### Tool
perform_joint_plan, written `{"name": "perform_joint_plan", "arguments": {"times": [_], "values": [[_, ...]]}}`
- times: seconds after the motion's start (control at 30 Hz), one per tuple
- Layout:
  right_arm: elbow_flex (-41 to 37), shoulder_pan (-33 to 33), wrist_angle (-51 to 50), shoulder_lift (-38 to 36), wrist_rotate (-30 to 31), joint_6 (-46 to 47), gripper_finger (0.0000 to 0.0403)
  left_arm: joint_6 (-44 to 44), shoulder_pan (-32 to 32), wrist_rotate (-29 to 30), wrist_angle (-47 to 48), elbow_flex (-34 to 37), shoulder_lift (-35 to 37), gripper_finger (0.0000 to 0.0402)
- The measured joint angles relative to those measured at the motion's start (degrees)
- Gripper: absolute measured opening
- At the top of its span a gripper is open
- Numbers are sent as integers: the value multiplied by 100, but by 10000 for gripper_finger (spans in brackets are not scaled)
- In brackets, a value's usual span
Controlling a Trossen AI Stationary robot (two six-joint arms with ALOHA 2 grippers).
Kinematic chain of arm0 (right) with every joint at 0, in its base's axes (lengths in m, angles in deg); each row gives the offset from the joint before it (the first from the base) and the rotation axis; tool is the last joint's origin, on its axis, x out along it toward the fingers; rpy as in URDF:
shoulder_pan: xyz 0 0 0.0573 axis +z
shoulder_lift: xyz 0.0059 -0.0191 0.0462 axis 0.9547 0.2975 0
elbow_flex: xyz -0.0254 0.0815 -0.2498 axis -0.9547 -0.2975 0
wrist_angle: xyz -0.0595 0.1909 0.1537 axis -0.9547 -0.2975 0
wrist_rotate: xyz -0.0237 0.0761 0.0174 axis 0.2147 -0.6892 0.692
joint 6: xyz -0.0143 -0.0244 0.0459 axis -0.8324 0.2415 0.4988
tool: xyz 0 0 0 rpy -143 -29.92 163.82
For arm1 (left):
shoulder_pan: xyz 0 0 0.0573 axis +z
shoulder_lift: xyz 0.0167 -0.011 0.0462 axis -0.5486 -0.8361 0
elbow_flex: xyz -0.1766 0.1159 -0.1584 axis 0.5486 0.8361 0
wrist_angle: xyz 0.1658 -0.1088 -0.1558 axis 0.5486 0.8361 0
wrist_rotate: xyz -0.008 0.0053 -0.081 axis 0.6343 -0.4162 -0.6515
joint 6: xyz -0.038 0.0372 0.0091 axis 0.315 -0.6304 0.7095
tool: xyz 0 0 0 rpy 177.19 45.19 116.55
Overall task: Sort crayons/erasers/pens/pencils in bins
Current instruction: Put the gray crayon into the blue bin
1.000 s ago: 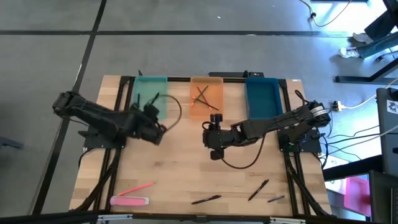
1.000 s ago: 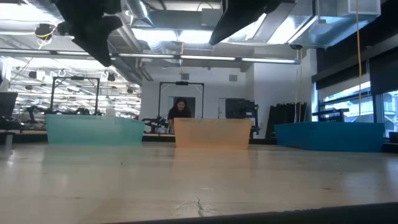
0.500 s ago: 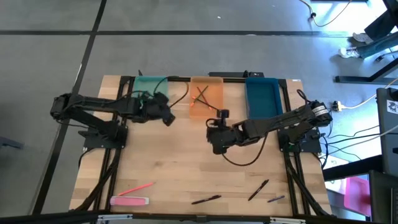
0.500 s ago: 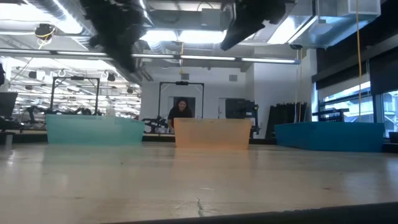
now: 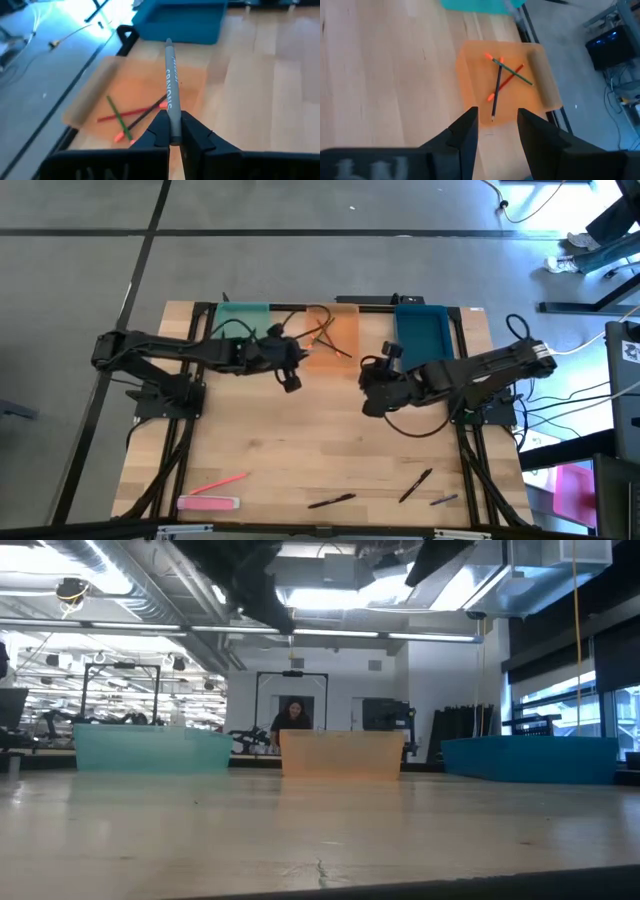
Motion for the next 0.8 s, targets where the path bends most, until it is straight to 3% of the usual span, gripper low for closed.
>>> {"name": "perform_joint_plan", "arguments": {"times": [0.27,0.43,0.8], "values": [[0,259,-479,-470,-71,617,142,-967,265,-563,-1256,-148,-711,6],[0,258,-526,-464,-337,594,142,-1532,413,-1076,-1369,-572,-1228,6],[0,150,-526,-246,-492,122,142,-1987,315,-1113,-1329,-1110,-1734,6]]}}
